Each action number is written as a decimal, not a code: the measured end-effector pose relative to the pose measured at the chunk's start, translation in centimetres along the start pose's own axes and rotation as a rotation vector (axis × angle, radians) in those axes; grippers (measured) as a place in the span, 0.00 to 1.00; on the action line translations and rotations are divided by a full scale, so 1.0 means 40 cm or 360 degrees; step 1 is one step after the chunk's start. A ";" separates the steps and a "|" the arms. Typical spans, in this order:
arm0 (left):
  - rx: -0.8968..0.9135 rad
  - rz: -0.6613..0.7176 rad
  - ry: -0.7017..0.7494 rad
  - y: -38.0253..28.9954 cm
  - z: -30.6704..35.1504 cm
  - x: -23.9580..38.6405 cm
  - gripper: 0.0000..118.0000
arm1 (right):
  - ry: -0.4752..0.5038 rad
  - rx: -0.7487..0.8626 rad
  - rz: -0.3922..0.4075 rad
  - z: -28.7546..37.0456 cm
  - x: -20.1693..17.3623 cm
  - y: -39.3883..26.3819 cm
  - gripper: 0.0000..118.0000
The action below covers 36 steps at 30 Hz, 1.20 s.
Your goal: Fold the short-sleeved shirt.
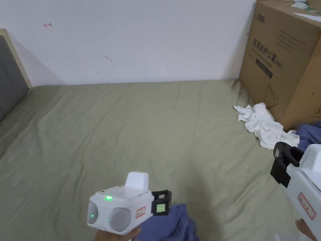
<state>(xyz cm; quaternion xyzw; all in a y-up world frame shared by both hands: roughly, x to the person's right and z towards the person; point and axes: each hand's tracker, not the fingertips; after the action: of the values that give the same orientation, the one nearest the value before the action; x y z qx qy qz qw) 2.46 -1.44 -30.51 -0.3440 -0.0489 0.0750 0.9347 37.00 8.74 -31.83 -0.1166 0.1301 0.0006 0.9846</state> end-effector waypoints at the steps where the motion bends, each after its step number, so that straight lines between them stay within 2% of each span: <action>1: 0.0008 -0.0003 0.0055 -0.009 -0.003 -0.012 0.70 | 0.0003 -0.0001 0.0000 -0.001 -0.001 0.000 0.00; 3: 0.0048 -0.0021 0.0083 -0.041 -0.017 -0.040 0.68 | 0.0007 -0.0005 -0.0002 -0.001 -0.003 0.000 0.00; 4: 0.0095 -0.0043 0.0075 -0.059 -0.019 -0.049 0.59 | 0.0009 -0.0007 -0.0007 0.002 -0.010 0.000 0.00; 5: 0.0154 -0.0048 0.0072 -0.082 -0.024 -0.056 0.45 | 0.0012 -0.0012 -0.0009 0.002 -0.011 -0.001 0.00; 7: 0.0147 -0.0029 0.0072 -0.114 -0.042 -0.061 0.09 | 0.0009 -0.0018 -0.0010 0.003 -0.013 -0.003 0.00; 9: 0.0153 0.0006 0.0062 -0.151 -0.060 -0.063 0.01 | 0.0009 -0.0029 -0.0007 0.006 -0.019 -0.004 0.00; 19: 0.0036 -0.0009 -0.0034 -0.298 -0.157 0.023 0.00 | -0.0011 -0.0067 0.0008 -0.001 0.015 -0.015 0.00; 21: -0.0008 -0.0116 -0.0071 -0.316 -0.179 0.062 0.00 | -0.0016 -0.0065 0.0014 -0.001 0.021 -0.016 0.00; 36: -0.0075 -0.0237 -0.0202 -0.333 -0.209 0.218 0.00 | -0.0076 -0.0076 0.0011 0.013 0.054 -0.022 0.00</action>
<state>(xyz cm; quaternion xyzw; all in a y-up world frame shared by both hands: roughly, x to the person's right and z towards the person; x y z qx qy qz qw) 13.65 -15.24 -27.85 -0.3557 -0.1352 0.0258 0.9244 39.24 7.93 -31.70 -0.1396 0.1069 0.0097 0.9844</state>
